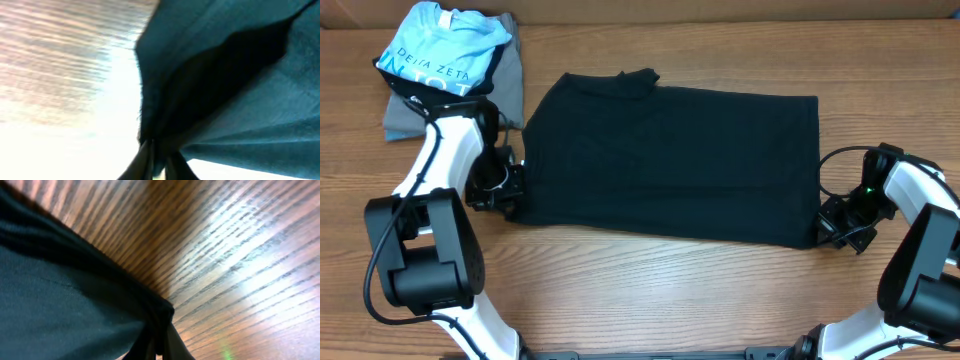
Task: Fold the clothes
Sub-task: 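Grasp both side edges and pull the shirt toward the robot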
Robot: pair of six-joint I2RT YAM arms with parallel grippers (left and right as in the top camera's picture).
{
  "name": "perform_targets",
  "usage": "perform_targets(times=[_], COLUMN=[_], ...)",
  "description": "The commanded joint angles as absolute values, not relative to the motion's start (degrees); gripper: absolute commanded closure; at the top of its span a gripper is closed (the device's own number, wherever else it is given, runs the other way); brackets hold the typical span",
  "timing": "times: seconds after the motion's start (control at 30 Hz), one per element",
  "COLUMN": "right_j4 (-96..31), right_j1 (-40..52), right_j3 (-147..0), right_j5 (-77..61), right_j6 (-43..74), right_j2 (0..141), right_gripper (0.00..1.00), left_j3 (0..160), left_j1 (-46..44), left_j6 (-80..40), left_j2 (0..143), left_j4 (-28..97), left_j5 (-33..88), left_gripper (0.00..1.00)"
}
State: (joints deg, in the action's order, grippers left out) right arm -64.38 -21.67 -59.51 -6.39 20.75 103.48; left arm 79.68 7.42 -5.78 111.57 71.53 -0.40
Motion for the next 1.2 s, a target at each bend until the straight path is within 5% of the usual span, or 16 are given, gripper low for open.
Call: perform_targets(times=[0.0, 0.13, 0.27, 0.5, 0.73, 0.87, 1.17], right_j4=[-64.29, -64.73, -66.78, -69.41, -69.56, -65.91, -49.23], right_j1=[-21.76, -22.39, -23.38, -22.85, -21.04, -20.78, -20.80], right_j3=[-59.31, -60.58, -64.49, -73.28, -71.50, -66.06, -51.00], right_j5=[-3.53, -4.56, -5.93, -17.96, -22.15, -22.17, -22.61], right_j6=[21.45, 21.28, 20.16, 13.02, 13.06, 14.48, 21.80], right_j2=[103.61, 103.57, 103.13, 99.74, 99.11, 99.11, 99.11], right_gripper=[0.65, 0.55, 0.54, 0.52, 0.65, 0.79, 0.88], left_j3=[81.82, 83.18, 86.02, 95.22, 94.59, 90.35, 75.96], left_j1=[8.62, 8.69, 8.71, 7.38, 4.56, 4.08, 4.08], left_j6=[-6.44, -6.17, -5.76, -1.26, -1.26, -1.26, -2.83], left_j2=[111.83, 111.83, 111.83, 111.72, 111.72, 111.70, 111.63], left_j4=[72.20, 73.89, 76.86, 78.83, 82.17, 80.99, 62.28], left_j5=[-3.38, -3.40, -3.38, 5.87, 12.25, 12.60, 12.19], left_gripper=[0.78, 0.52, 0.51, 0.57, 0.86, 0.90, 0.94])
